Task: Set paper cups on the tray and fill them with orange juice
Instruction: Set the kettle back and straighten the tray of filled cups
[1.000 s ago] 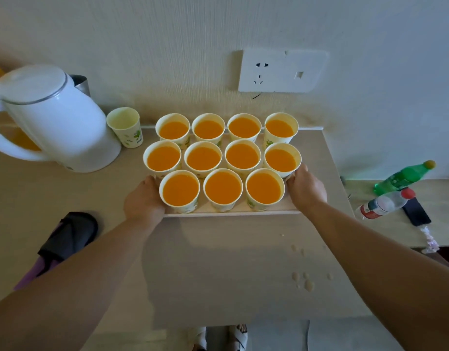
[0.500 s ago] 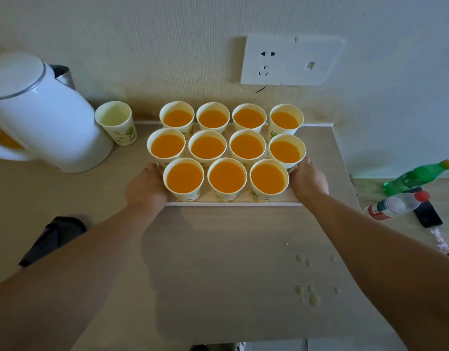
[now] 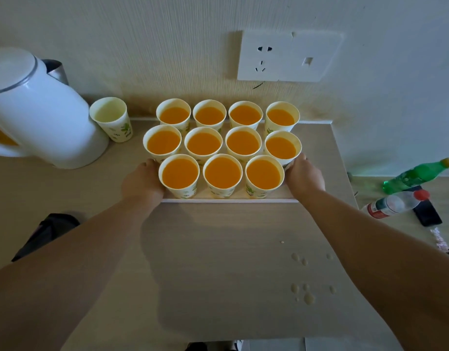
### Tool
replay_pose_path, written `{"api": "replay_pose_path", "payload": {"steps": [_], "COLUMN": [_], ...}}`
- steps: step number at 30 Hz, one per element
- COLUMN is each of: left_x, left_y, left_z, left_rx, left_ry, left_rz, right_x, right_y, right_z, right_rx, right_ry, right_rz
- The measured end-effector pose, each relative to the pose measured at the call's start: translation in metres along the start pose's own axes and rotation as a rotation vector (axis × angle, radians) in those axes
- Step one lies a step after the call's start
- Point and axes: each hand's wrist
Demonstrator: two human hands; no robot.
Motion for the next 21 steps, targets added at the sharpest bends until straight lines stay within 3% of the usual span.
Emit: {"api": "replay_pose_path", "payload": {"steps": [11, 18, 21], "left_x": [0.001, 0.012, 0.024], "left_y": [0.004, -0.002, -0.01], "left_z": [0.005, 0.01, 0.013], "left_rx": [0.031, 0.122, 0.267], "left_ry": [-0.031, -0.053, -0.049], "left_rz": [0.031, -0.065, 0.006], "right_x": [0.005, 0.02, 0.042], "right_y": [-0.002, 0.002, -0.004], "right_z": [0.003, 0.017, 0.031], "right_rx": [0.005, -0.149, -0.248], "right_ry": [0.035, -0.024, -0.088], "right_rz": [-0.029, -0.093, -0.149]}}
Point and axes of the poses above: each hand's wrist, its own x-axis away from the middle knuckle, its own z-axis out of the back of the hand, y = z × x, and after that the axes turned 11 degrees about y, right-handed
